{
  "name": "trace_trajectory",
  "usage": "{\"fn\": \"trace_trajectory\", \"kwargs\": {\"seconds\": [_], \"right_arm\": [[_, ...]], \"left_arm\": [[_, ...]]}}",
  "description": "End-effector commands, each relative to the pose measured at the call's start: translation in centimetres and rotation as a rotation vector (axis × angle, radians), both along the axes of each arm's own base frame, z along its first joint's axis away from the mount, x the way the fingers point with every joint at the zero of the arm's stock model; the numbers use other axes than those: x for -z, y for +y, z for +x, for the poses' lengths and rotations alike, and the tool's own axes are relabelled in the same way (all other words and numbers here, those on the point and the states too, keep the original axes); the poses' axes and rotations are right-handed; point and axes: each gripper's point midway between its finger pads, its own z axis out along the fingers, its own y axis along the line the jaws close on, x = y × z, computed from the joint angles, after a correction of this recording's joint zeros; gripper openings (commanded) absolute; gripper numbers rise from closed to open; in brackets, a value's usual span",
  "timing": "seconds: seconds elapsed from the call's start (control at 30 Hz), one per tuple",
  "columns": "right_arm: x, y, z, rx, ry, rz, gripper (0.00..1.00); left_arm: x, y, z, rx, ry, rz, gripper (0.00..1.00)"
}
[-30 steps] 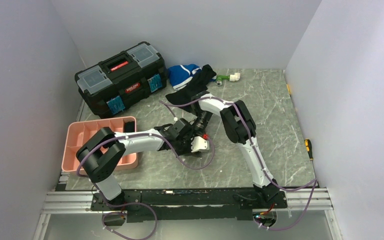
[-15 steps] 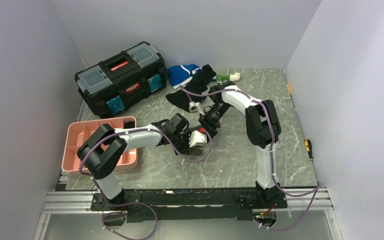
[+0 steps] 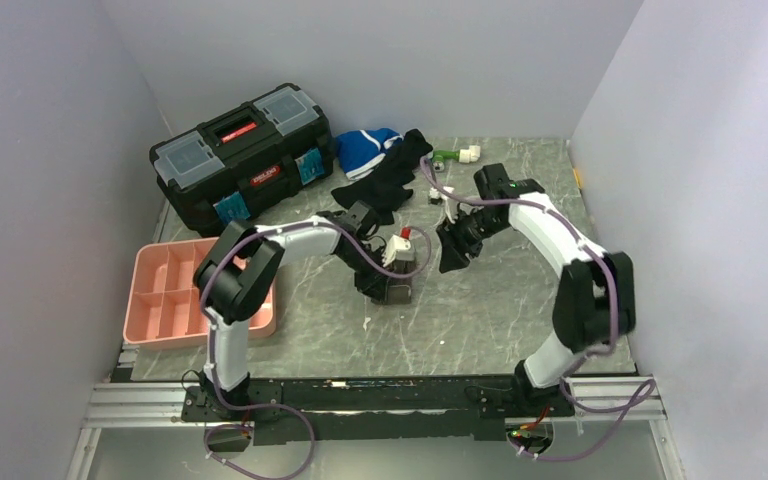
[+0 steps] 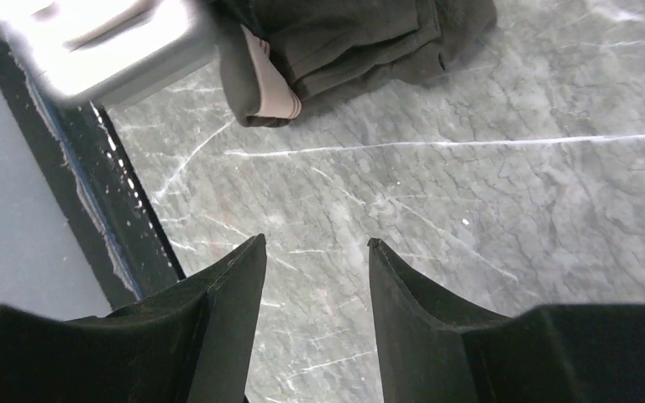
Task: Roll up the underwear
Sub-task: Roll the underwear to the center of the board.
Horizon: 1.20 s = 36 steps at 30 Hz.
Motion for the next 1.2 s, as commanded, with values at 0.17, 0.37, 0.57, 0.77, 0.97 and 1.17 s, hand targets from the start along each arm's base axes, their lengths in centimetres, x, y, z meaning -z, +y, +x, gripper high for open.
{"fn": "trace_trajectory", "kwargs": {"seconds": [0.17, 0.37, 0.57, 0.77, 0.97, 1.17], "right_arm": [[-2.6, 1.5, -0.8, -0.028, -0.349, 0.046, 0.53], [-0.6, 4.4, -2.0, -0.171, -0.485, -0.080, 0.55], [1.1, 7.0, -2.2, -0.285, -0.573, -0.171, 0.57], [2.8, 8.9, -2.3, -0.389, -0.638, -0.257, 0.64], [4.5, 10.0, -1.5, -0.433, -0.691, -0.328, 0.69], [6.6, 10.7, -1.6, -0.468, -0.676, -0.365, 0.69]], "left_arm": [[0.7, 1.0, 0.2, -0.048, 0.413, -0.001, 0.00], [2.3, 1.0, 0.7, -0.060, 0.545, 0.078, 0.00], [3.2, 0.9, 1.2, -0.076, 0.576, 0.118, 0.00], [3.4, 0.9, 1.3, -0.080, 0.593, 0.132, 0.00], [3.4, 0.9, 1.2, -0.085, 0.610, 0.140, 0.00], [3.4, 0.9, 1.0, -0.083, 0.625, 0.144, 0.00]]}}
